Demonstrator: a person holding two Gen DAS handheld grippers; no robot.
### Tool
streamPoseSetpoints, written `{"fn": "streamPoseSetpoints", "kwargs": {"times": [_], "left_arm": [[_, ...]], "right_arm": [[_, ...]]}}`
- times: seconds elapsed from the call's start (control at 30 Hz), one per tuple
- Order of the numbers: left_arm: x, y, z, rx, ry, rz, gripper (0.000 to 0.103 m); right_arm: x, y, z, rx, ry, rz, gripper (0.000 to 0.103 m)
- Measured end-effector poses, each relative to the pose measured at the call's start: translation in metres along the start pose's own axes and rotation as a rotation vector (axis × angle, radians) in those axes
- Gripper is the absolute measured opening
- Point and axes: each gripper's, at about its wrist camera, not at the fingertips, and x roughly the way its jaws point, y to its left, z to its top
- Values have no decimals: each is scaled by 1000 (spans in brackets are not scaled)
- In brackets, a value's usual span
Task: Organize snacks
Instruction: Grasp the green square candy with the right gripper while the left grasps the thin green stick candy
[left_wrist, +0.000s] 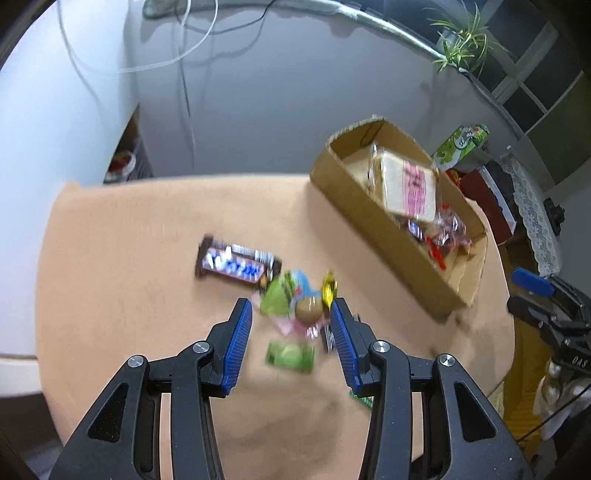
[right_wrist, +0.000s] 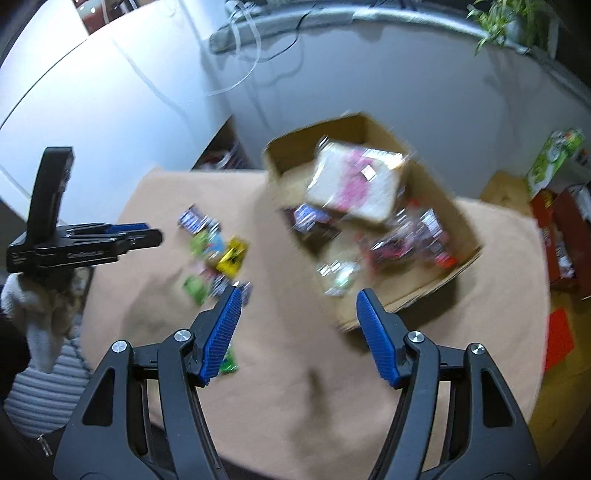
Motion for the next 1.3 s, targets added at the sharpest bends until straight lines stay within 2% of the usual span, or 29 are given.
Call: {"fn": "streamPoseSetpoints", "kwargs": {"times": [0.3,0.53,0.6,0.73,1.03,1.2,1.3], "left_arm": [[31,5,-50,-131,100,-62,43],[57,10,-56,-229,132,-68,38],[61,15,-54,-264,128,-59,38],[64,18,-48,-295,108,-46,38],[68,5,-35,-253,73,41,38],[73,-17,-36,-122,48,152,37],[74,-26,-38,-70,32,211,31]], "right_arm": [[51,25,-42,-25,119,29,68],[76,37,-57,-29,170,47,67],[81,39,-58,-26,178,53,62],[91,42,-62,-28,195,53,59],[107,51,-63,-34,215,54,56],[120,62,-64,-66,223,27,52],[123,71,-66,-99,217,-1,52]]}}
